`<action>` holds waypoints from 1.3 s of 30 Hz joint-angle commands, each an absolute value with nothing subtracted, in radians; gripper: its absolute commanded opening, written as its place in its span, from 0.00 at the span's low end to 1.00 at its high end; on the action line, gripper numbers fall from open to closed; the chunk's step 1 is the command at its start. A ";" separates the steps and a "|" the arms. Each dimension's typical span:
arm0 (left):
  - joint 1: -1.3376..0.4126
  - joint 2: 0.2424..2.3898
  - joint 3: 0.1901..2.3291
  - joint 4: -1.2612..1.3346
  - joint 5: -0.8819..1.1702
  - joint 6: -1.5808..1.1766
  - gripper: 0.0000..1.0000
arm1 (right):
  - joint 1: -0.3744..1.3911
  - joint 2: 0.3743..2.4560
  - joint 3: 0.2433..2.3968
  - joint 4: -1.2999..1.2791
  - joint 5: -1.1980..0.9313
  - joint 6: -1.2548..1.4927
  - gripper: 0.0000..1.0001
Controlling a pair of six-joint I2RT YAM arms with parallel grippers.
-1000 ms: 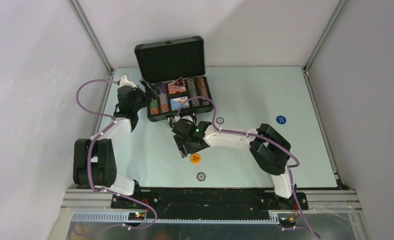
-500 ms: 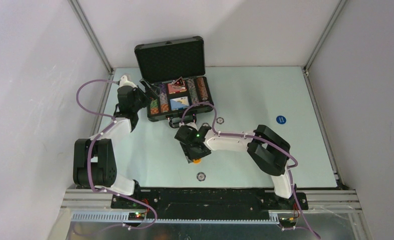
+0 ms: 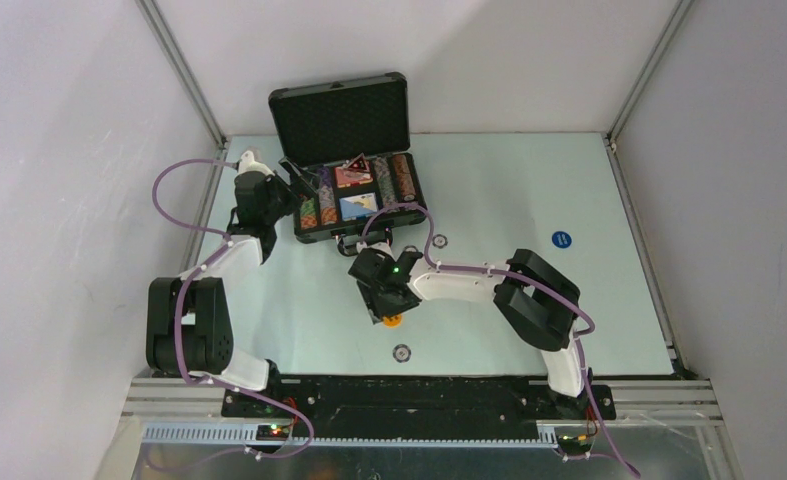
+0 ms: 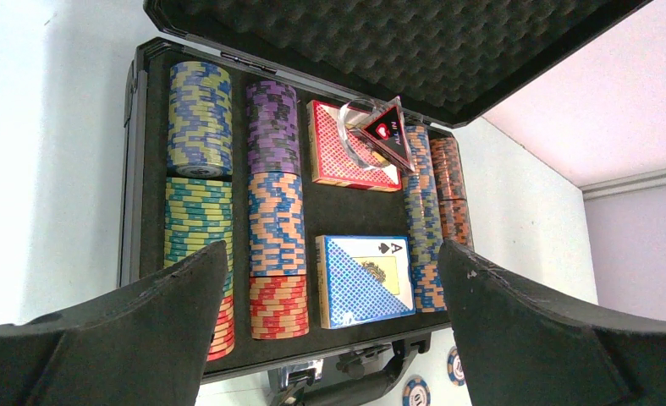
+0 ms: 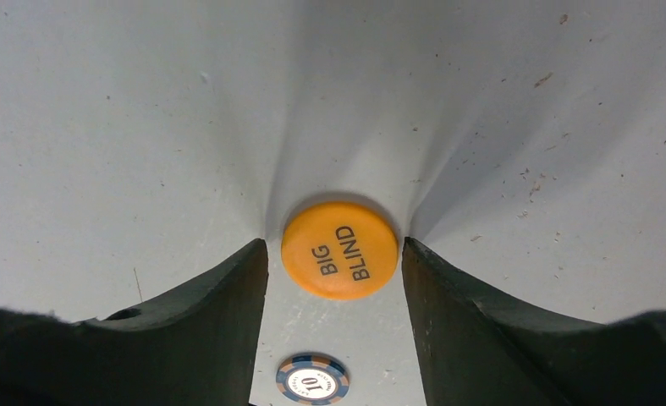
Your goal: Pack up texas hold em set
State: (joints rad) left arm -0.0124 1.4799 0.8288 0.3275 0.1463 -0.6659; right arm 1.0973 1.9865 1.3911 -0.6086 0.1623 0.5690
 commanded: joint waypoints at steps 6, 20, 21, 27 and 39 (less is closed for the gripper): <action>-0.003 1.486 0.875 0.347 0.166 -0.675 0.98 | 1.094 2.011 1.377 -0.593 0.138 0.577 0.58; -0.003 1.487 0.876 0.347 0.168 -0.676 0.98 | 1.099 2.011 1.382 -0.626 0.128 0.568 0.57; -0.003 1.487 0.877 0.347 0.167 -0.676 0.98 | 1.099 2.013 1.385 -0.628 0.128 0.566 0.55; -0.003 1.487 0.876 0.347 0.169 -0.676 0.98 | 1.107 2.033 1.426 -0.667 0.151 0.551 0.58; -0.003 1.486 0.876 0.347 0.169 -0.676 0.98 | 1.123 2.064 1.451 -0.704 0.179 0.547 0.56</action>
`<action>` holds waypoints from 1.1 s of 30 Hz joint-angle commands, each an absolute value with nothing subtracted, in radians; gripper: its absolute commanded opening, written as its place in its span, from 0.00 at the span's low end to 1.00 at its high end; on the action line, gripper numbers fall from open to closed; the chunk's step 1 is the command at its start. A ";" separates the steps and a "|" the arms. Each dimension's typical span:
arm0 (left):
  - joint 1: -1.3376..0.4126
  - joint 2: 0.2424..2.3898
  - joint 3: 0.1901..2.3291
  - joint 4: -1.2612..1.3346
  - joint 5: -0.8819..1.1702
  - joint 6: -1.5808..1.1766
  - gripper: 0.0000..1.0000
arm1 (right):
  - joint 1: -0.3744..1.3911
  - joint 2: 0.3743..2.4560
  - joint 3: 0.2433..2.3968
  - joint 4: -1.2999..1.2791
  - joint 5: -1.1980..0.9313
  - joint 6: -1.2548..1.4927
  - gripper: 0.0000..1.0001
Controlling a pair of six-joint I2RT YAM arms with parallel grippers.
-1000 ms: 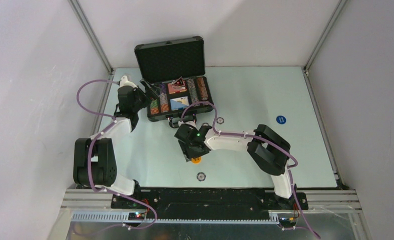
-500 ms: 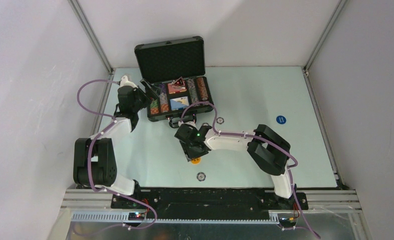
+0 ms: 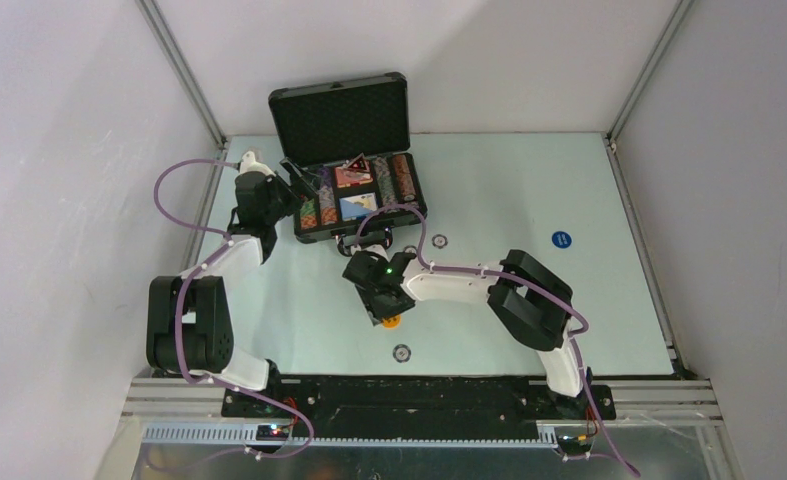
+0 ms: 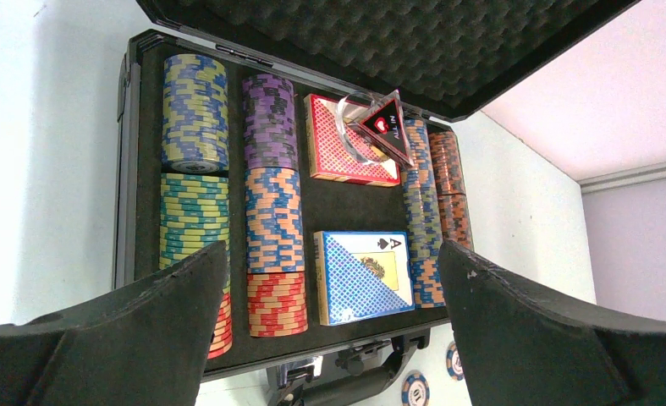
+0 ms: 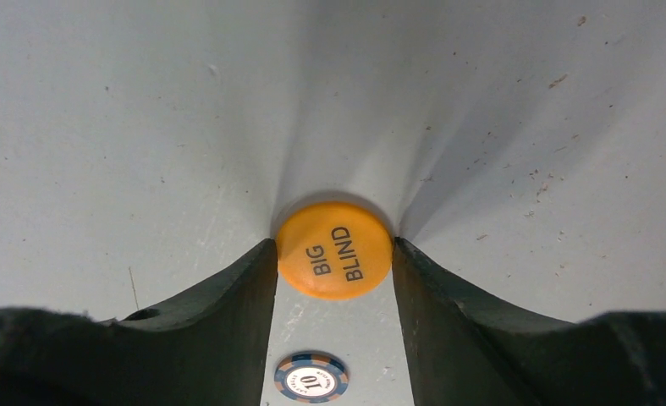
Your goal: Pack up texas hold em set
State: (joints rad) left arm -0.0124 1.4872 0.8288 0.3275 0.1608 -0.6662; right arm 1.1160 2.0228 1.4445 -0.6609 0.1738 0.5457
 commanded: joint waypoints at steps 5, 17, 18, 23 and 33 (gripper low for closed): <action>-0.003 1.486 0.875 0.347 0.169 -0.676 0.98 | 1.123 2.064 1.451 -0.702 0.193 0.548 0.50; -0.003 1.486 0.876 0.347 0.165 -0.676 0.98 | 1.078 2.031 1.554 -0.708 0.211 0.497 0.51; -0.003 1.485 0.875 0.347 0.166 -0.676 0.98 | 1.067 2.033 1.580 -0.709 0.209 0.488 0.51; -0.003 1.483 0.875 0.347 0.166 -0.676 0.98 | 1.019 2.050 1.673 -0.715 0.215 0.450 0.51; 0.023 1.482 0.872 0.347 0.162 -0.677 0.98 | 0.967 2.110 1.819 -0.746 0.188 0.398 0.65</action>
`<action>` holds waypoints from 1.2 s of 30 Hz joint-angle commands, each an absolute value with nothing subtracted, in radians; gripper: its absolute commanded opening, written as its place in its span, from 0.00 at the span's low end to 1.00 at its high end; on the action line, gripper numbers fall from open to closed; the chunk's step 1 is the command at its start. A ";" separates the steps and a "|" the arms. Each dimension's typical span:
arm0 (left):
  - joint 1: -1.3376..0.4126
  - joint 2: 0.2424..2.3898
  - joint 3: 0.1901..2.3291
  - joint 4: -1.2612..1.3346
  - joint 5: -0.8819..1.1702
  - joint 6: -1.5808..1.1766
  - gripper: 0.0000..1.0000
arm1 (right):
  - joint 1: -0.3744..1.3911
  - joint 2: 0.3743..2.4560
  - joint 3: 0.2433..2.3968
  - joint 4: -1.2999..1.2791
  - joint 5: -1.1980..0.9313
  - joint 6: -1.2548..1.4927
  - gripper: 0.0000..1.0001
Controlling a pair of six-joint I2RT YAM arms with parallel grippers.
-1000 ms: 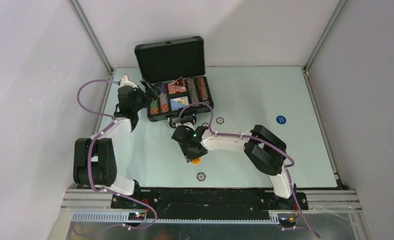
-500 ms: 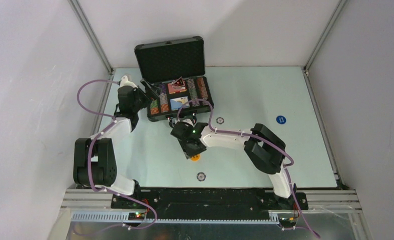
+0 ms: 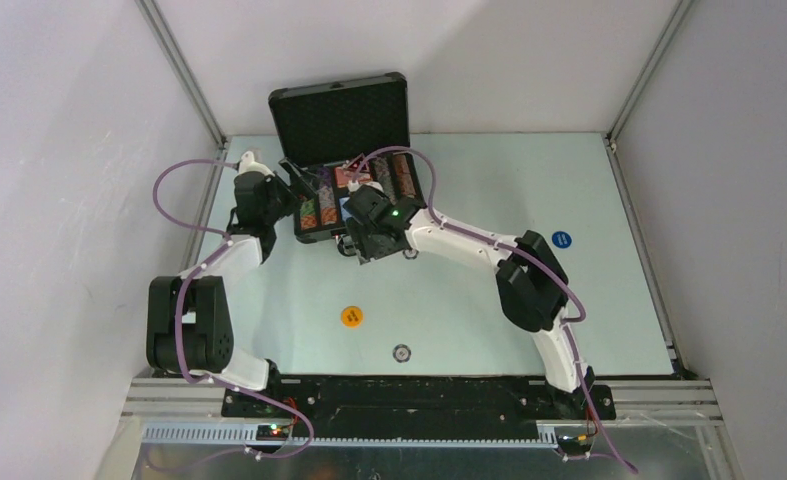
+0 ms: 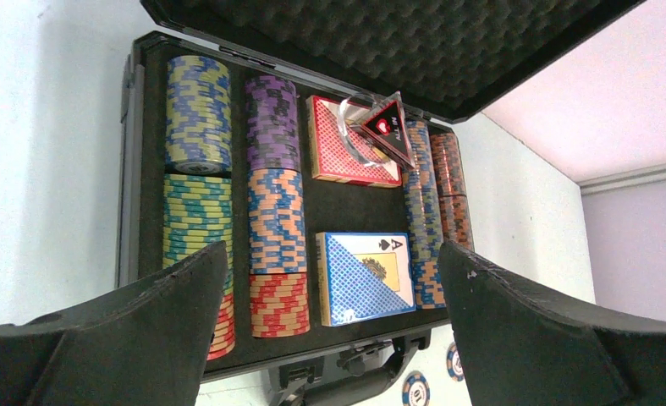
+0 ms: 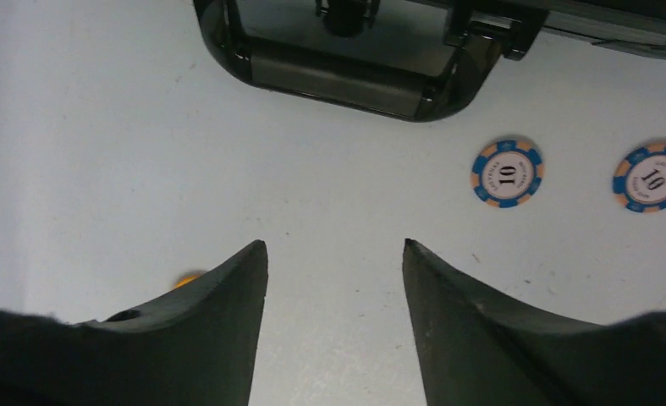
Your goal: Pack up texas hold em set
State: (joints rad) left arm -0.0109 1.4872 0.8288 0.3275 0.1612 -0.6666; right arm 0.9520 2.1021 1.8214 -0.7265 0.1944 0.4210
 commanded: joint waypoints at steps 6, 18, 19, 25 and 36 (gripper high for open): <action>0.046 1.471 0.857 0.346 0.156 -0.680 0.98 | 1.017 2.094 1.719 -0.680 0.134 0.455 0.74; 0.091 1.454 0.830 0.347 0.164 -0.687 0.98 | 1.117 2.172 1.733 -0.643 0.191 0.542 0.76; 0.093 1.453 0.831 0.347 0.165 -0.687 0.98 | 1.121 2.171 1.727 -0.619 0.189 0.536 0.77; 0.110 1.444 0.820 0.347 0.166 -0.687 0.98 | 1.143 2.133 1.625 -0.466 0.182 0.507 0.92; 0.117 1.447 0.819 0.347 0.174 -0.690 0.98 | 1.182 2.230 1.792 -0.685 0.174 0.481 0.89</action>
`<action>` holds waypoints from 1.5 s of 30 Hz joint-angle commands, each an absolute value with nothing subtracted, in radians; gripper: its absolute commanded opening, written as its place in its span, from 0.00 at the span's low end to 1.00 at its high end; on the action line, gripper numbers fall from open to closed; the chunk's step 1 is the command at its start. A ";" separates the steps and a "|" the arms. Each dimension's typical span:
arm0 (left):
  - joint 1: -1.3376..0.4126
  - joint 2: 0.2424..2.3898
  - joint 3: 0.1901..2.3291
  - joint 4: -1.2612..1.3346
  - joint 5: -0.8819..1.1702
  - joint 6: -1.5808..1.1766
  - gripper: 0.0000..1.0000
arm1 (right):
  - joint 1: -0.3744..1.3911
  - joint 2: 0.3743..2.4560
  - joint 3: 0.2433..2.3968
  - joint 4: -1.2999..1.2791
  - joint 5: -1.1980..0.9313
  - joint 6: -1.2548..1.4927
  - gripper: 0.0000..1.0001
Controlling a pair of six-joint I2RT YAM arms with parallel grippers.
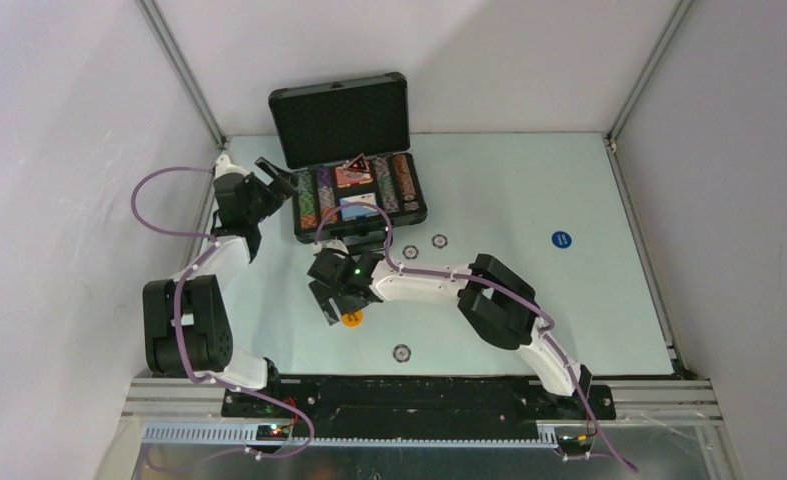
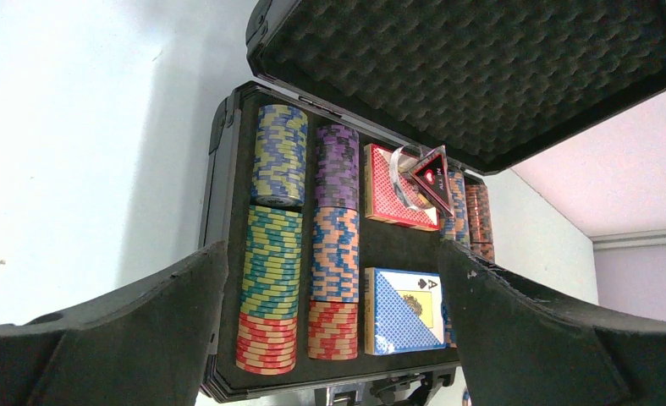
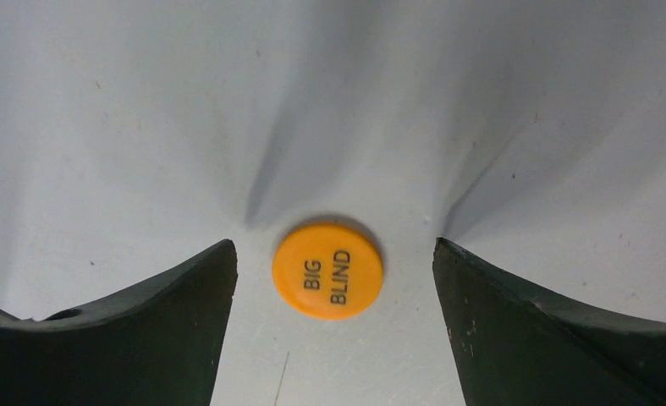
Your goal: Pack up texas hold em set
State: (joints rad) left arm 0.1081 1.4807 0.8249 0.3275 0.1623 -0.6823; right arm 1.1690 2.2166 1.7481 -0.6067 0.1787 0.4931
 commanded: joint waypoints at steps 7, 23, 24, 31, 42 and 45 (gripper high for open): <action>0.117 1.447 0.818 0.352 0.176 -0.693 0.98 | 1.189 2.254 1.808 -0.759 0.144 0.490 0.84; 0.118 1.450 0.816 0.361 0.184 -0.699 0.98 | 1.219 2.340 1.887 -0.795 0.179 0.458 0.78; 0.118 1.453 0.816 0.362 0.186 -0.699 0.98 | 1.221 2.342 1.888 -0.796 0.181 0.457 0.78; 0.117 1.455 0.817 0.363 0.190 -0.702 0.98 | 1.226 2.347 1.885 -0.817 0.191 0.461 0.72; 0.118 1.459 0.817 0.368 0.196 -0.705 0.98 | 1.225 2.364 1.885 -0.836 0.204 0.453 0.62; 0.117 1.459 0.818 0.369 0.198 -0.707 0.98 | 1.223 2.364 1.881 -0.837 0.208 0.458 0.59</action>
State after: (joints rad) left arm 0.1101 1.4799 0.8192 0.3283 0.1776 -0.6933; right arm 1.2167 2.3013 1.8874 -0.7803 0.1951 0.4587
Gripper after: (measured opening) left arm 0.985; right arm 0.611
